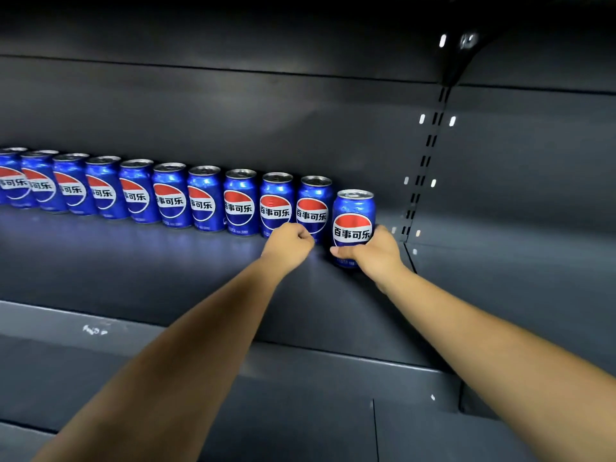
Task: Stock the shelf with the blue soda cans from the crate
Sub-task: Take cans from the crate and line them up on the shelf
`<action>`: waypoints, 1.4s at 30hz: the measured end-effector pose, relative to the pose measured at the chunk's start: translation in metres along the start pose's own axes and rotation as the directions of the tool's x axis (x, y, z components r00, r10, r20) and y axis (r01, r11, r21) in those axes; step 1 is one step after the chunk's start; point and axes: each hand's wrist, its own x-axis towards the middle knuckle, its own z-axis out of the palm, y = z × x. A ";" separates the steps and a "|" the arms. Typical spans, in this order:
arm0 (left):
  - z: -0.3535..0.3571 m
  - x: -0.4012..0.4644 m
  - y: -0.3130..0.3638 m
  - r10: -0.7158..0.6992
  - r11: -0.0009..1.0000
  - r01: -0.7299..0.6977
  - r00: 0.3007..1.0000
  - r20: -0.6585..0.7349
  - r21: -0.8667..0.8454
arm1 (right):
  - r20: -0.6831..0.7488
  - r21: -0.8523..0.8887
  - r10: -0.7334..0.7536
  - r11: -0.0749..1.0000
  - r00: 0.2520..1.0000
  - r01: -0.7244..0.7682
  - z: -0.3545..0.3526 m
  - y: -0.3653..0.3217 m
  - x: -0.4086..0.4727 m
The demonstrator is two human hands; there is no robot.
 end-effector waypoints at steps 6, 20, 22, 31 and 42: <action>0.004 0.015 -0.015 -0.034 0.999 0.034 0.998 -0.052 -0.005 | 0.014 -0.001 -0.093 0.996 0.996 0.093 0.001 -0.002 0.010; 0.004 0.019 -0.022 -0.028 0.995 0.022 0.997 -0.065 -0.098 | -0.019 -0.229 -0.129 0.966 0.991 0.121 0.004 0.010 0.044; 0.004 0.020 -0.022 -0.036 0.992 0.029 0.998 -0.056 -0.124 | -0.047 -0.282 -0.166 0.948 0.985 0.146 0.009 0.016 0.044; 0.004 0.021 -0.023 -0.047 0.986 0.038 0.998 -0.048 -0.164 | -0.029 -0.269 -0.148 0.954 0.989 0.135 0.012 0.022 0.048; -0.005 -0.001 -0.008 0.015 0.999 -0.017 0.998 -0.054 -0.029 | -0.087 -0.359 -0.170 0.925 0.982 0.128 -0.001 0.005 0.010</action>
